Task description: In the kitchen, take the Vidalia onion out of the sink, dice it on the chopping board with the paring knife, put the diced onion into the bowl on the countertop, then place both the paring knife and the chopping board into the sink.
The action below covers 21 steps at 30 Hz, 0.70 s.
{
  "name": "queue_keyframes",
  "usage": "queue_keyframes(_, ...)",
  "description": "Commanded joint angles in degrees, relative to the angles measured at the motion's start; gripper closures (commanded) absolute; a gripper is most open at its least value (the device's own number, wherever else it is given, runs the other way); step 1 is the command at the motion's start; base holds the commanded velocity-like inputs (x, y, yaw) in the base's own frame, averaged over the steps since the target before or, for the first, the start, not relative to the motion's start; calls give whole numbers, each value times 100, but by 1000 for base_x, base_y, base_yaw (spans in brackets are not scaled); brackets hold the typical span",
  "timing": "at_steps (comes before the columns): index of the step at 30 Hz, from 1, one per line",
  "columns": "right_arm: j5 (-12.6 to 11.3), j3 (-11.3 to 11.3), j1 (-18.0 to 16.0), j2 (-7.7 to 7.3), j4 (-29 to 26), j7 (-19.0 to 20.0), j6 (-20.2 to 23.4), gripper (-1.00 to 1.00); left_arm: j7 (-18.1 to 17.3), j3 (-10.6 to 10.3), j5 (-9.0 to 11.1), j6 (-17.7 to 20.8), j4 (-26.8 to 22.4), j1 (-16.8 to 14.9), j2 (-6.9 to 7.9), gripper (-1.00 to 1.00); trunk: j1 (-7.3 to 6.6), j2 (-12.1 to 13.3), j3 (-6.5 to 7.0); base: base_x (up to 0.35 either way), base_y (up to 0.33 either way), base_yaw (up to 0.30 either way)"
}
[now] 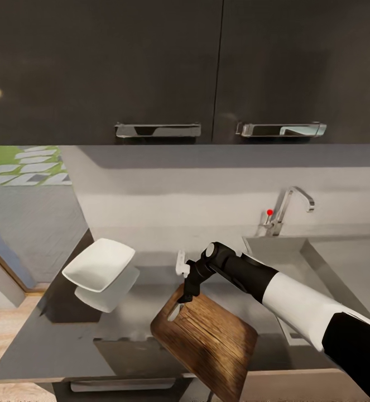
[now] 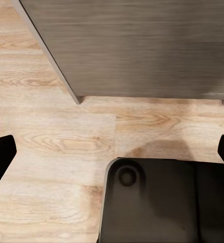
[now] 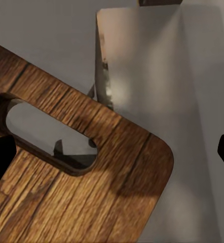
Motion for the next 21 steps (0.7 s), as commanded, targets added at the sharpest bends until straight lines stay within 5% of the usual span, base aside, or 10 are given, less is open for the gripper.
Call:
queue_keyframes(1,36,7,-6,-4,-13,23,18,-100,41,4,-44,-1,-10,2,-2,-100,4,-12,-20,0,0,0)
queue_keyframes(21,36,7,-6,14,-13,23,18,-100,41,4,-44,-1,-10,2,-2,-100,4,-12,-202,10,8,0)
